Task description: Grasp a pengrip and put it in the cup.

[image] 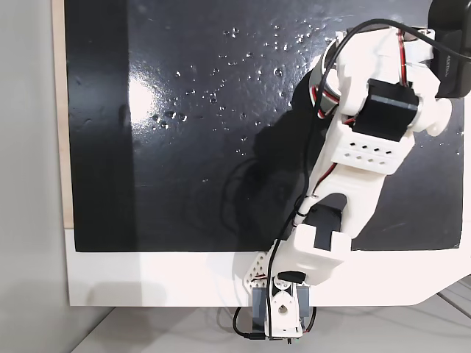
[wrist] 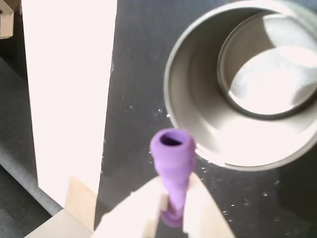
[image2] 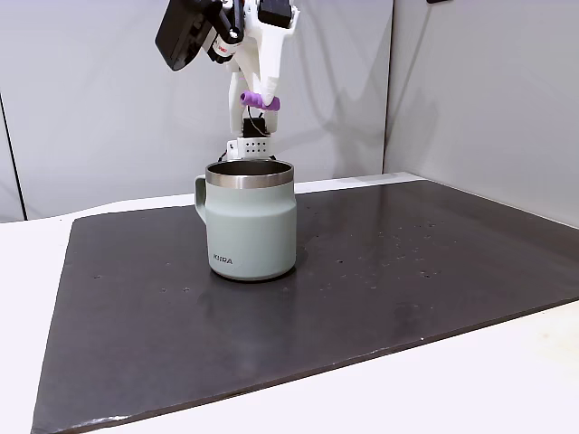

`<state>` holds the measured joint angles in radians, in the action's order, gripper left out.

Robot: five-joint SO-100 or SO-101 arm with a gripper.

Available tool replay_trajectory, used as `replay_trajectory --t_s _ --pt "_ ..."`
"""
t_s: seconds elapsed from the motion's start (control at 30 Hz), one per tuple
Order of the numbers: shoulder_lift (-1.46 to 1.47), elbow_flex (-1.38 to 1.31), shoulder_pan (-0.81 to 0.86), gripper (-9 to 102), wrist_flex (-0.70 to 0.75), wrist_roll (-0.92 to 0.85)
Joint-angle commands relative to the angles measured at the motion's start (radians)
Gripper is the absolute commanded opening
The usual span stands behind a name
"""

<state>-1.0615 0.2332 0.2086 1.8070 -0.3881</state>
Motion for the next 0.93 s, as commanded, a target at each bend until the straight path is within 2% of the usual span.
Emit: replay_trajectory --t_s 0.0,0.1,0.27,0.37,0.9 --pt "-0.021 -0.04 0.034 0 0.017 -0.04" --pt "-0.031 -0.014 0.046 0 0.017 -0.063" --pt "-0.032 -0.003 0.058 22 0.017 -0.063" --pt "-0.043 0.015 0.058 31 0.018 -0.061" --pt "-0.069 0.048 0.054 30 0.018 -0.063"
